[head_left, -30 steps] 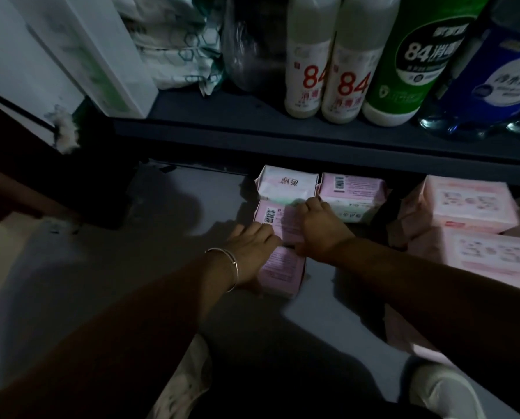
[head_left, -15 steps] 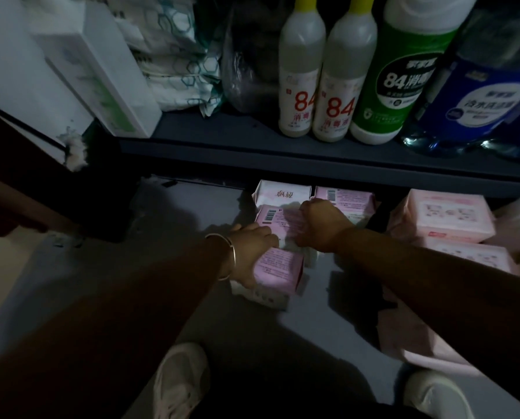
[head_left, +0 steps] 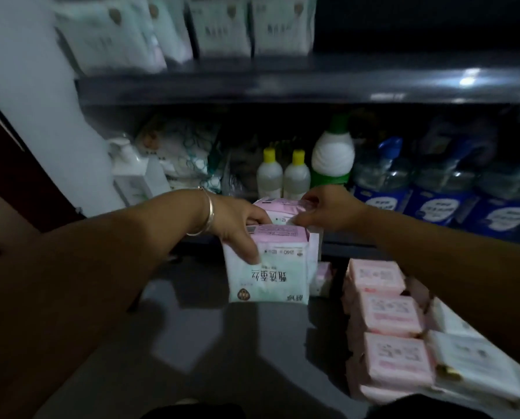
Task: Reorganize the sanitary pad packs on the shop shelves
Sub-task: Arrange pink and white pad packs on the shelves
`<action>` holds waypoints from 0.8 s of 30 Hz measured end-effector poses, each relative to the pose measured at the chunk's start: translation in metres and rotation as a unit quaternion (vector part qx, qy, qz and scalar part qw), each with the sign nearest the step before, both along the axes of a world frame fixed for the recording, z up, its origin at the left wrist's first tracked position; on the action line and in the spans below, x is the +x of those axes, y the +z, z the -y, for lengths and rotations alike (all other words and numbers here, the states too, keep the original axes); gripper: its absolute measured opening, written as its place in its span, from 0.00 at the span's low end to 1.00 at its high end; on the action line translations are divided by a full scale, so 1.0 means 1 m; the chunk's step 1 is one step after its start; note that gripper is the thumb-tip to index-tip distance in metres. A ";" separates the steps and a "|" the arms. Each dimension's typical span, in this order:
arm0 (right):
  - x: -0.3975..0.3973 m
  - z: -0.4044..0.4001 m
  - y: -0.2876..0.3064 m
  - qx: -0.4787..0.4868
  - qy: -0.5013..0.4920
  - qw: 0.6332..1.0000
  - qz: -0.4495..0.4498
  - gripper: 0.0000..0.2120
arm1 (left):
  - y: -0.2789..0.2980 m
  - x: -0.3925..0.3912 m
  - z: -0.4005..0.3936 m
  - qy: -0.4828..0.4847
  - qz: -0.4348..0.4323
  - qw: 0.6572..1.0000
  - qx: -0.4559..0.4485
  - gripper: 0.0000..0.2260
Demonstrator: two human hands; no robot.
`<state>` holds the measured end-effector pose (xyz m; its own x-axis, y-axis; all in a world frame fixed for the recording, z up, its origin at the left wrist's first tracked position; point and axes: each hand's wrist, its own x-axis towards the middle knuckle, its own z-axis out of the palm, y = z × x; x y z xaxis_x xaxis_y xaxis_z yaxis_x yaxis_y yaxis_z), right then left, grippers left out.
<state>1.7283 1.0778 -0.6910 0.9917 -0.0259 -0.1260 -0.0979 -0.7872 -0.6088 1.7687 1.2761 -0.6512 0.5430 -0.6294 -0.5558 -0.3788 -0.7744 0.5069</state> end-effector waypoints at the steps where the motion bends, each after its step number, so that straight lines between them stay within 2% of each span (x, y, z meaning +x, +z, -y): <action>1: -0.002 0.002 0.017 0.000 -0.005 1.000 0.015 0.19 | 0.018 -0.002 0.001 0.000 0.003 1.000 -0.010 0.22; 8: -0.011 0.016 0.126 0.067 -0.027 0.995 0.076 0.17 | 0.126 -0.007 0.010 0.005 0.028 0.997 -0.066 0.20; 11: -0.007 0.020 0.163 0.082 -0.053 0.987 0.125 0.17 | 0.163 -0.004 0.011 0.004 0.056 0.994 -0.088 0.21; 13: -0.003 0.023 0.185 0.094 -0.071 0.981 0.152 0.18 | 0.184 0.001 0.011 0.016 0.068 0.991 -0.110 0.19; 16: 0.006 0.024 0.214 0.073 -0.097 0.974 0.189 0.16 | 0.213 0.010 0.011 0.036 0.073 0.986 -0.147 0.15; 19: 0.015 0.024 0.234 0.045 -0.113 0.969 0.216 0.13 | 0.234 0.018 0.012 0.051 0.117 0.976 -0.176 0.18; 24: 0.026 0.030 0.255 0.047 -0.164 0.955 0.243 0.17 | 0.259 0.030 0.013 0.081 0.168 0.963 -0.193 0.14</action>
